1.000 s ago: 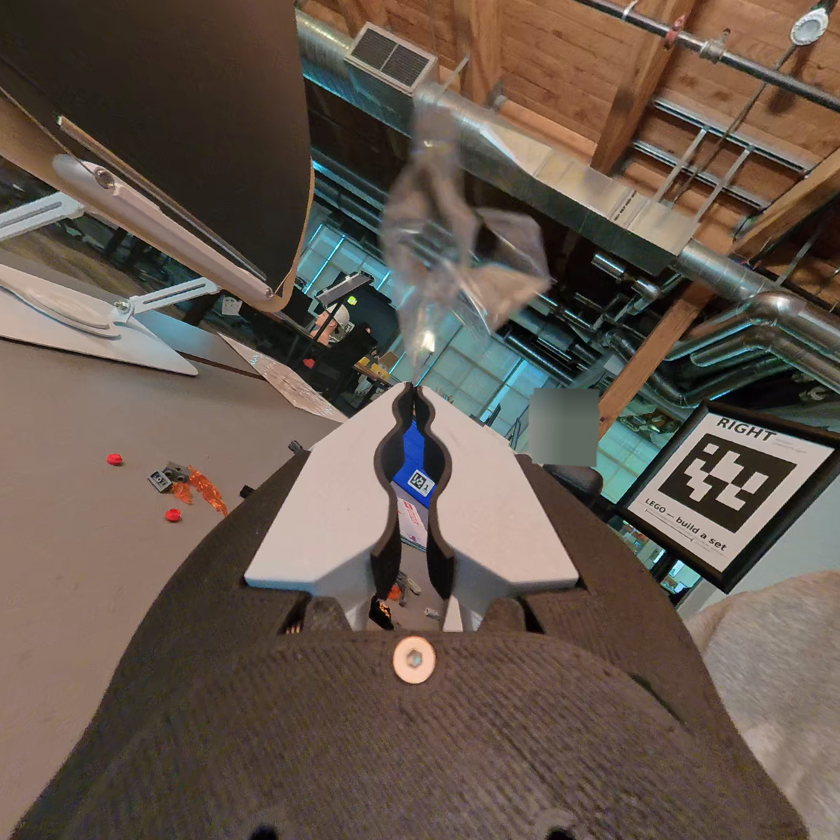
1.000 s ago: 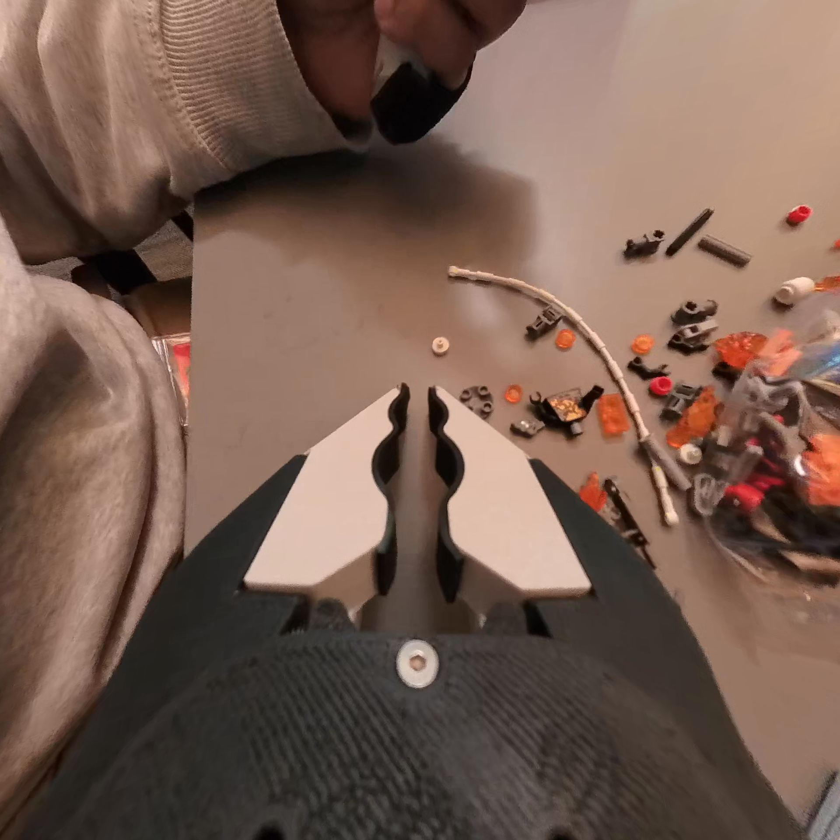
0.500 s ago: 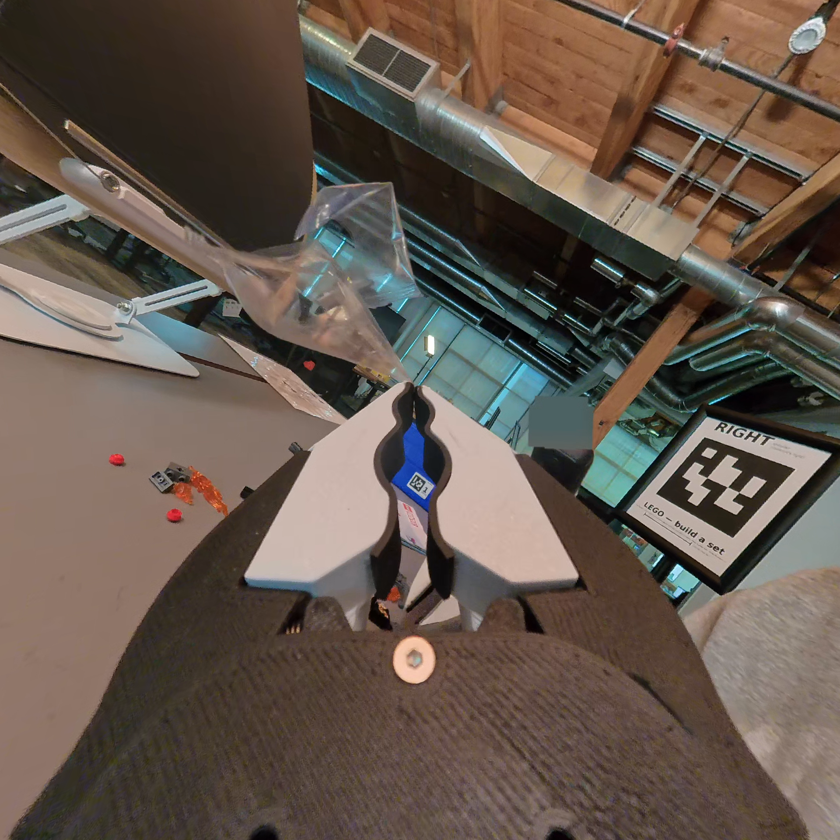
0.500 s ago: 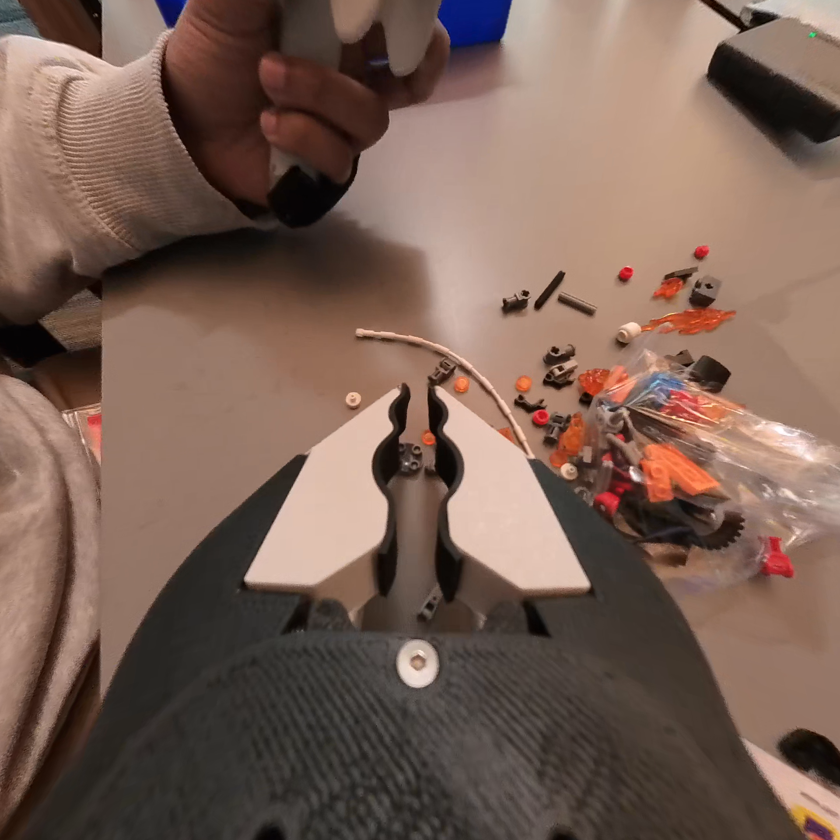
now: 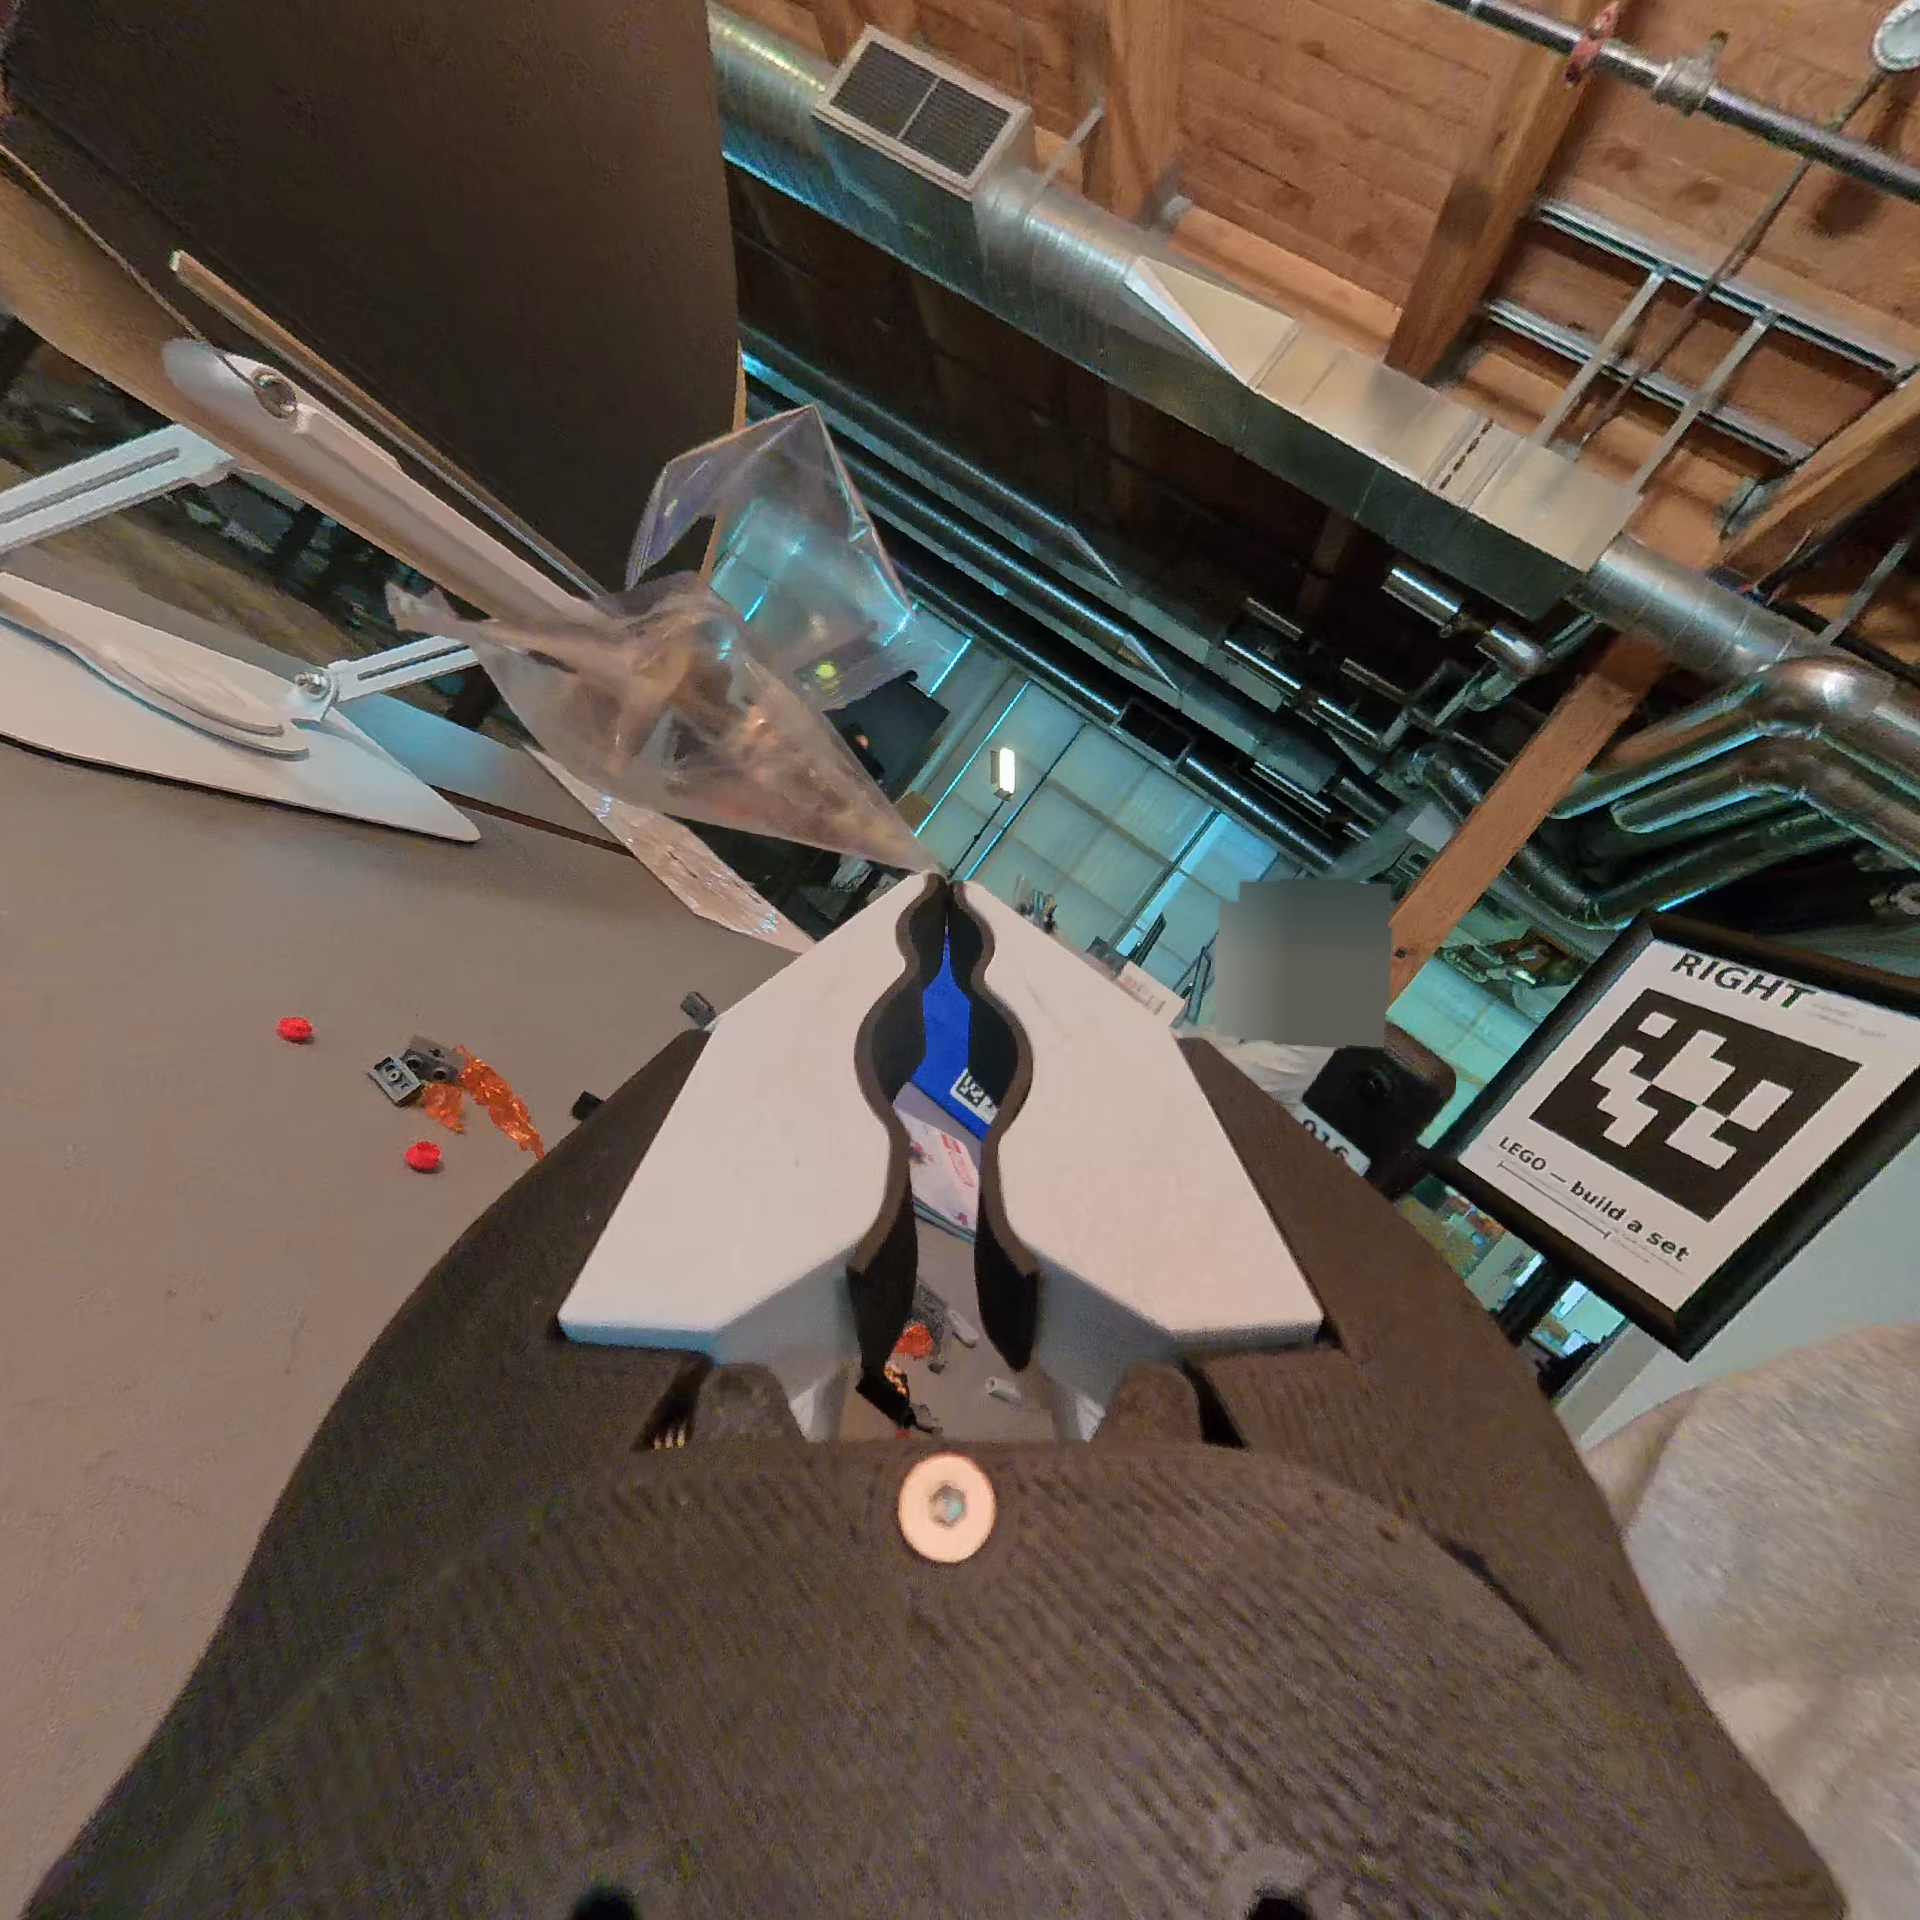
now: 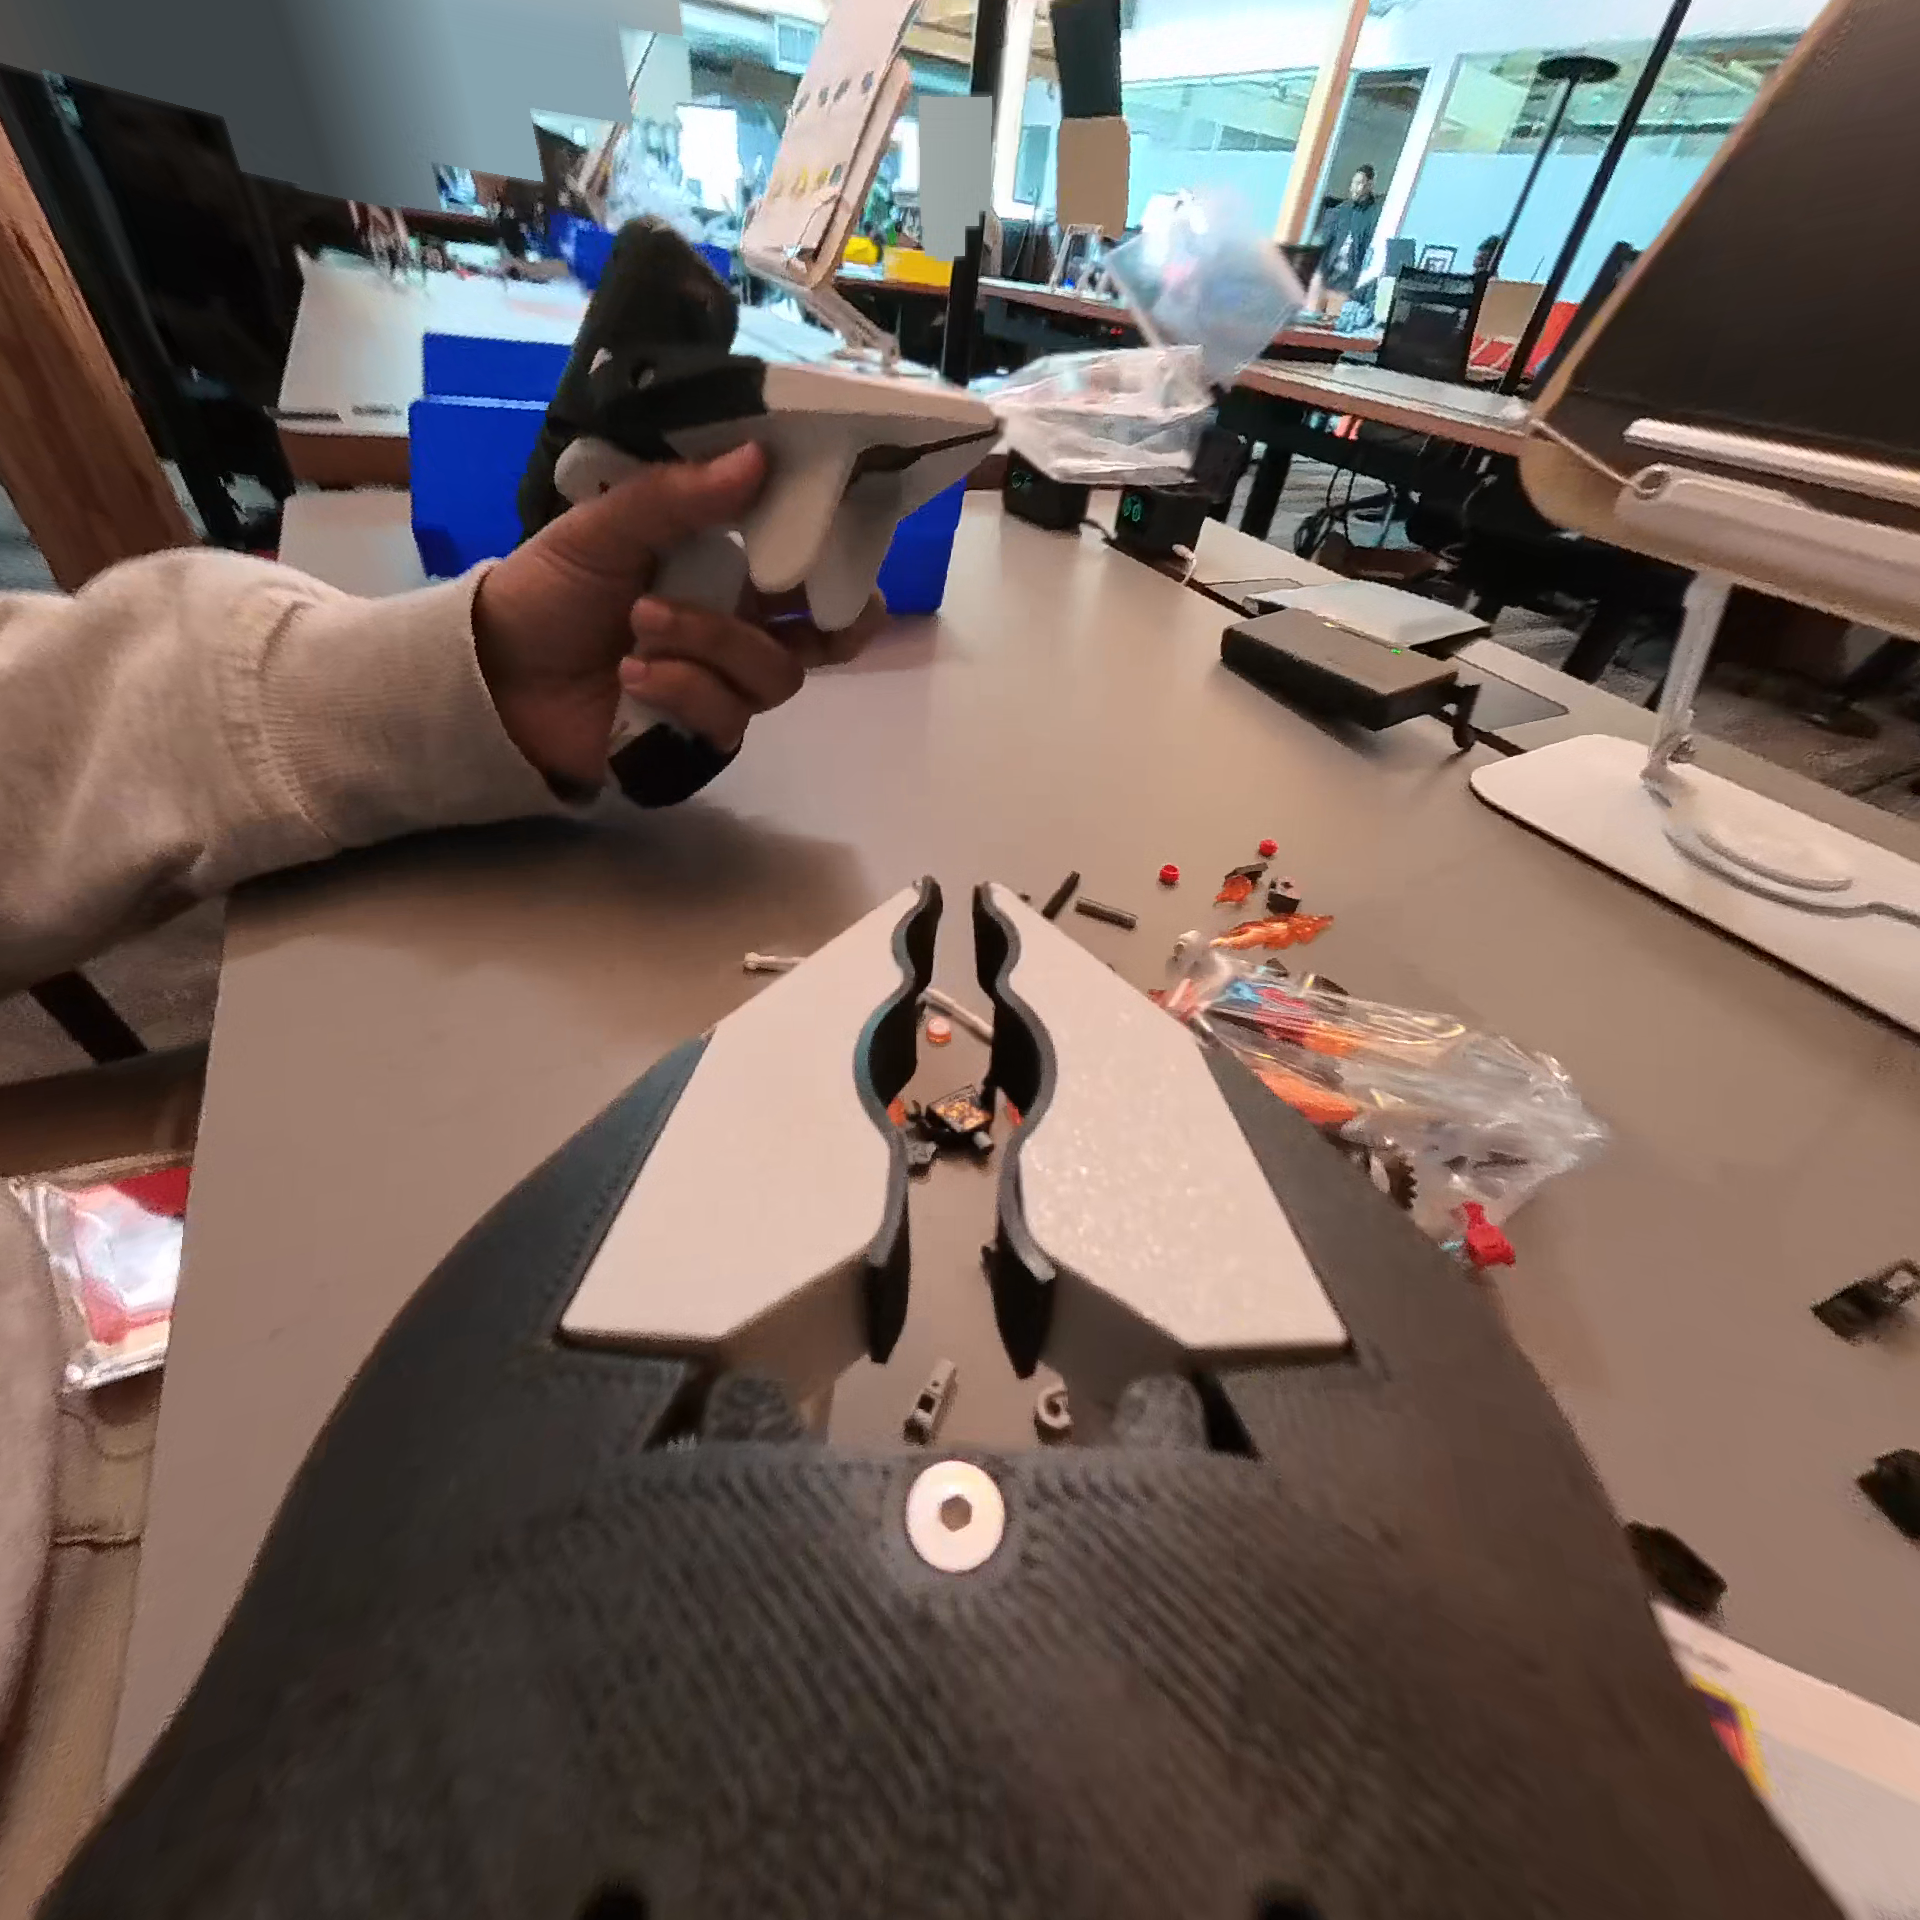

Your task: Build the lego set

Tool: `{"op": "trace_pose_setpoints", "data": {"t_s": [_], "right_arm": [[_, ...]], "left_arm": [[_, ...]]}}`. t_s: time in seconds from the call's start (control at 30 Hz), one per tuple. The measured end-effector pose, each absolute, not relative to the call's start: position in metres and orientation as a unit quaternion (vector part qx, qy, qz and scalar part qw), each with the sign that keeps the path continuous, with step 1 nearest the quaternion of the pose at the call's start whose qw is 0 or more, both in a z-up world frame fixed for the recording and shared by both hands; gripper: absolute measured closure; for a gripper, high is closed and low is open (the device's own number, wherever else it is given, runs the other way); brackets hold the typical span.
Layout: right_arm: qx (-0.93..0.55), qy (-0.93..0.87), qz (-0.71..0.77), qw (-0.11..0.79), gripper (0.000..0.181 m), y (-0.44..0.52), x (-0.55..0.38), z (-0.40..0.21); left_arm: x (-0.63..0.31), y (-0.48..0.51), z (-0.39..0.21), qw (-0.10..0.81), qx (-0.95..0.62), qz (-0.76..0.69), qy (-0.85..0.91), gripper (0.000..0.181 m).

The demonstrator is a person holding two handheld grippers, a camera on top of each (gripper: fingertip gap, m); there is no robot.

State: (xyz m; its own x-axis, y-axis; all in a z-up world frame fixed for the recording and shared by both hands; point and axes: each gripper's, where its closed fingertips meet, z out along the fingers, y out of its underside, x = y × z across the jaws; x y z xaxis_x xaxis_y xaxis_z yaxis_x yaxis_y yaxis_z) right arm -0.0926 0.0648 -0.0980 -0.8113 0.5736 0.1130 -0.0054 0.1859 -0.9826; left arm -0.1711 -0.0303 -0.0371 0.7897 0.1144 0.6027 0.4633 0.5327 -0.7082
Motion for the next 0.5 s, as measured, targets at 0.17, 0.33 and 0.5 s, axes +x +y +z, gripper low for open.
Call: {"op": "trace_pose_setpoints", "data": {"t_s": [0.17,0.33,0.5], "right_arm": [[-0.228,-0.693,0.648,0.220,0.175,0.080,-0.097,-0.085],[-0.251,-0.676,0.662,0.206,0.175,0.088,-0.102,-0.083],[-0.249,-0.682,0.654,0.211,0.175,0.087,-0.102,-0.085]], "left_arm": [[-0.169,-0.026,-0.039,0.814,-0.489,-0.089,-0.300,0.181],[-0.172,-0.038,-0.030,0.819,-0.489,-0.039,-0.297,0.181],[-0.190,-0.106,0.015,0.799,-0.466,0.023,-0.379,0.181]]}}
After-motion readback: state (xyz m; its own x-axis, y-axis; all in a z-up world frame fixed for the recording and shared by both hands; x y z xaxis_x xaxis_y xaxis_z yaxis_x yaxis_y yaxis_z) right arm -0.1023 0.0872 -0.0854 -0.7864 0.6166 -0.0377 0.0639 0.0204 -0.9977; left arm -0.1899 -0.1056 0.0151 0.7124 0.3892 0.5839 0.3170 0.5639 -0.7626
